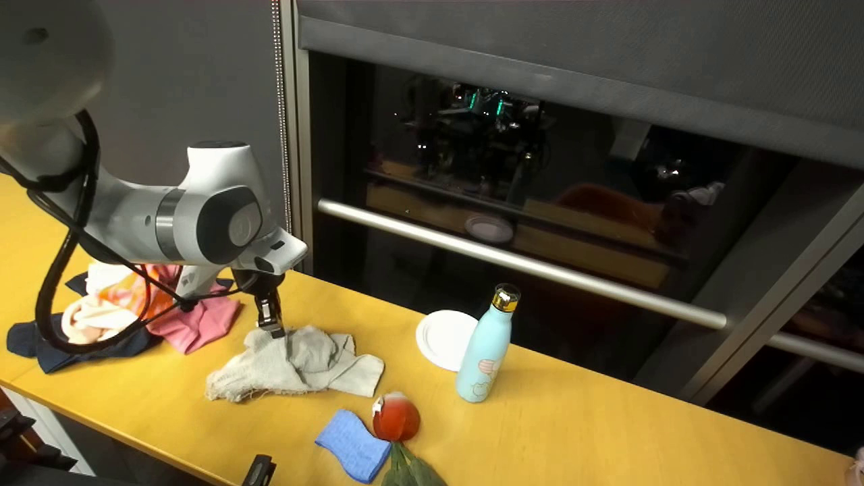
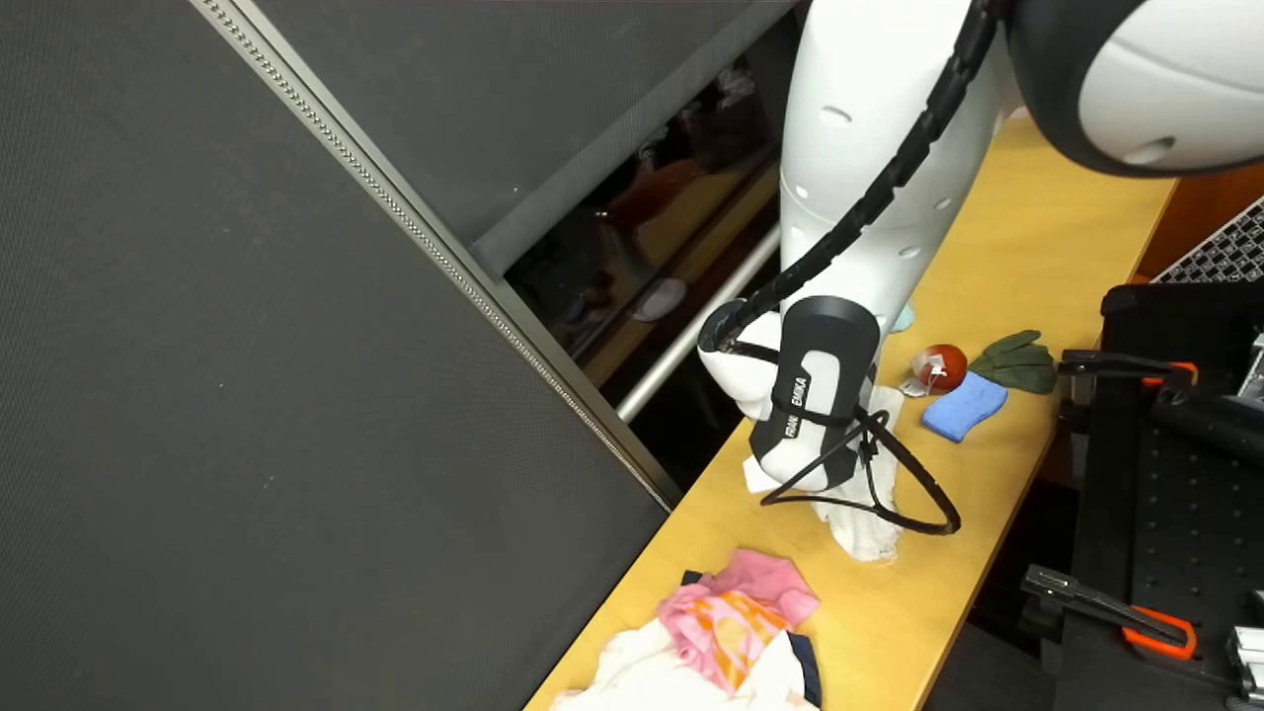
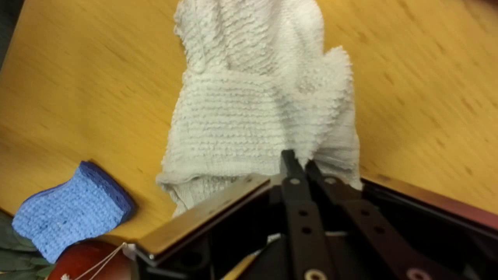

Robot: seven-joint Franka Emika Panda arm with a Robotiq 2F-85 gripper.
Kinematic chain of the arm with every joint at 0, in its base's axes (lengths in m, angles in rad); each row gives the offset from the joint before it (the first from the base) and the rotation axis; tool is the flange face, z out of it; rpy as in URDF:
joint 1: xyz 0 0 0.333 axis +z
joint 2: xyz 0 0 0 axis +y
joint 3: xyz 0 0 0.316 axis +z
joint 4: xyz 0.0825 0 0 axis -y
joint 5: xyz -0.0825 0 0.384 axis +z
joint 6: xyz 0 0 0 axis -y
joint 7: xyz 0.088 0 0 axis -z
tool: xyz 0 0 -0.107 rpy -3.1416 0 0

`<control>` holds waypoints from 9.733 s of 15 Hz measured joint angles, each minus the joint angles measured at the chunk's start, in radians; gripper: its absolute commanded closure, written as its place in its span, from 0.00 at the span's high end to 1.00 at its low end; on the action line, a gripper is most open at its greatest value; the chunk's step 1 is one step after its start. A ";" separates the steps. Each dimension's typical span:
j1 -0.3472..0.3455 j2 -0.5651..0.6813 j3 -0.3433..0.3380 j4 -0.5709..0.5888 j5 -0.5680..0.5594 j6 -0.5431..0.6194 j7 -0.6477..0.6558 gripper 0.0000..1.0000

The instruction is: Unfold the white towel and then fold it again

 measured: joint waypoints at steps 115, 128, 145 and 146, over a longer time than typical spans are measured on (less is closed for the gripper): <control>-0.026 -0.247 0.209 -0.227 -0.933 -0.160 -0.248 0.42; 0.003 -0.196 0.062 -0.150 -0.868 -0.149 0.099 1.00; 0.095 0.154 -0.086 0.095 -0.820 -0.003 0.555 1.00; 0.100 0.159 -0.092 0.095 -0.820 -0.003 0.563 1.00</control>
